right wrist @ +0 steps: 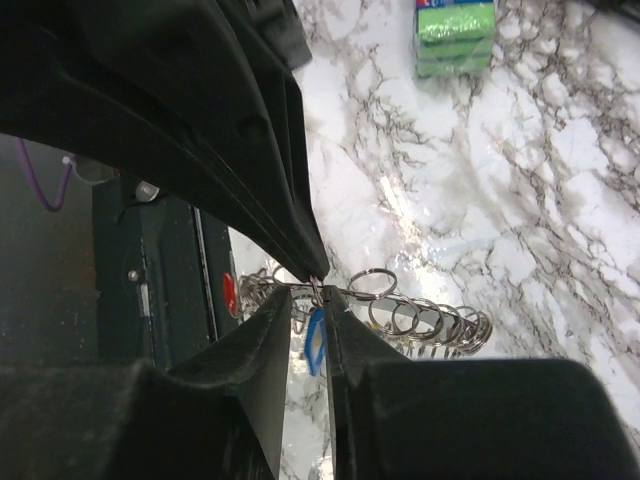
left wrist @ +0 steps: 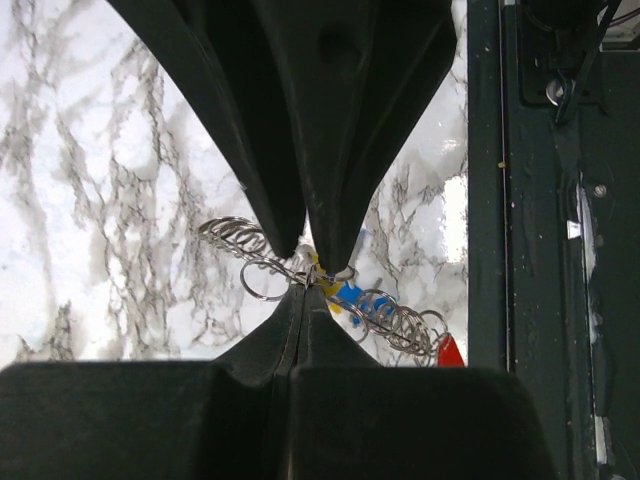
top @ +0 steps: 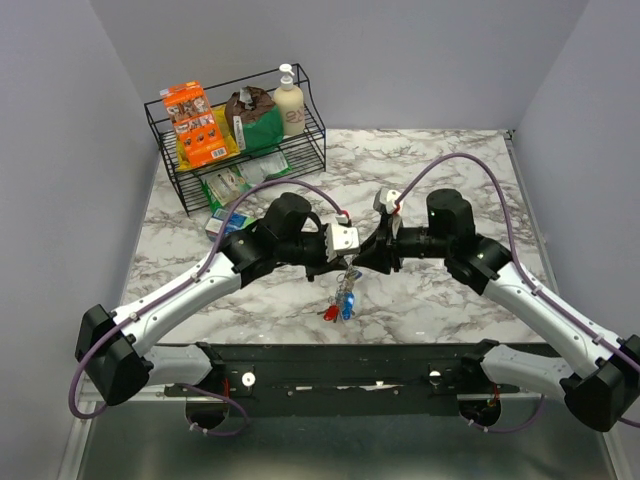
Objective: Put the keys on the keyring
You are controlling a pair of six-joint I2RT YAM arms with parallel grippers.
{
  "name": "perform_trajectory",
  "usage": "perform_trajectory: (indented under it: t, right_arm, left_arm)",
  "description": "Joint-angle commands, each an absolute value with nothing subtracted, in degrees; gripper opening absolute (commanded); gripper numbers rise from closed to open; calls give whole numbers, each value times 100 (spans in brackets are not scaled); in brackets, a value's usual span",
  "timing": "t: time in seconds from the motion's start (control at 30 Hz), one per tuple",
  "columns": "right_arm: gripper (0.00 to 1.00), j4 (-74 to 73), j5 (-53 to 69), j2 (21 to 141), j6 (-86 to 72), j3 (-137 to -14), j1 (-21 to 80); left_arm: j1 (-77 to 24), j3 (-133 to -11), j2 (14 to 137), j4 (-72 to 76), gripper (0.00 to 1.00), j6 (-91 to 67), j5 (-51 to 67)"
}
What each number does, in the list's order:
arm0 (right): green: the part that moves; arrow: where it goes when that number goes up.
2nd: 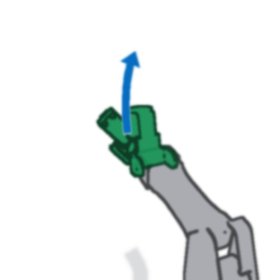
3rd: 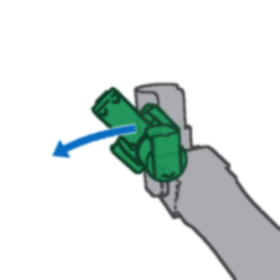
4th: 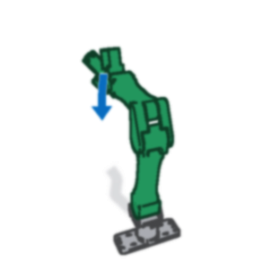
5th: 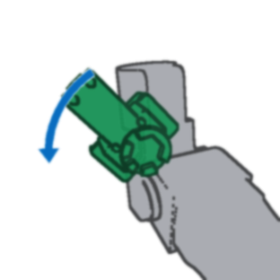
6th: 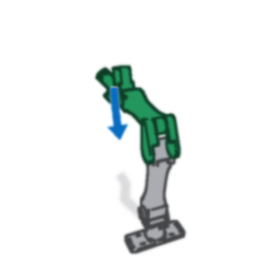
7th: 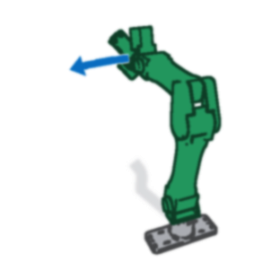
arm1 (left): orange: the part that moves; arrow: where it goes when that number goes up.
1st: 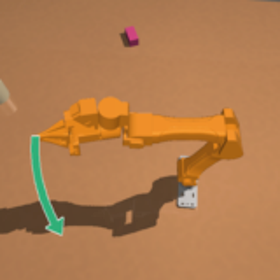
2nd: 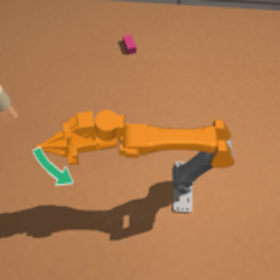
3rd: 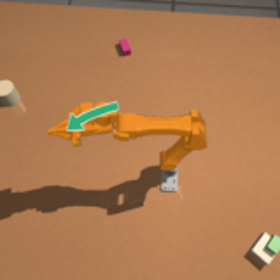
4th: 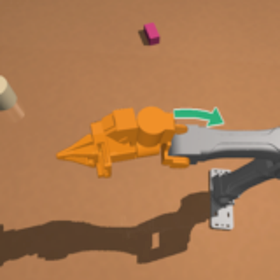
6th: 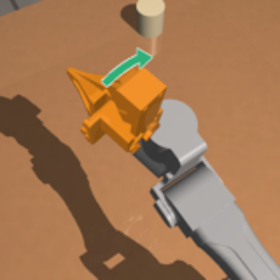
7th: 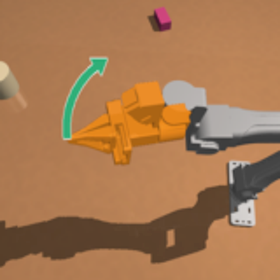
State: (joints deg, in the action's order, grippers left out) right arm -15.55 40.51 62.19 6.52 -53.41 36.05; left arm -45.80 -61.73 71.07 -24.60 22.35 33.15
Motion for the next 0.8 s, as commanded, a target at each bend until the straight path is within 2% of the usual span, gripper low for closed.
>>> perform_trajectory:
  t: [0.0,0.23,0.6,0.77]
  right_arm:
    - [42,-1152,3727,5907,431,-5274,3639]
    - [63,-765,3068,5476,132,-4993,3639]
    - [67,-334,2725,5098,-175,-4676,3630]
    - [72,-159,2654,4949,-246,-4571,3621]
  left_arm:
    - [-4544,-5740,6750,-1426,0,1714,3428]
    - [-4553,-4984,6233,-55,0,898,3191]
    - [-4526,-3604,5713,2669,0,-316,2575]
    - [-4535,-3157,5564,3505,0,-614,2321]
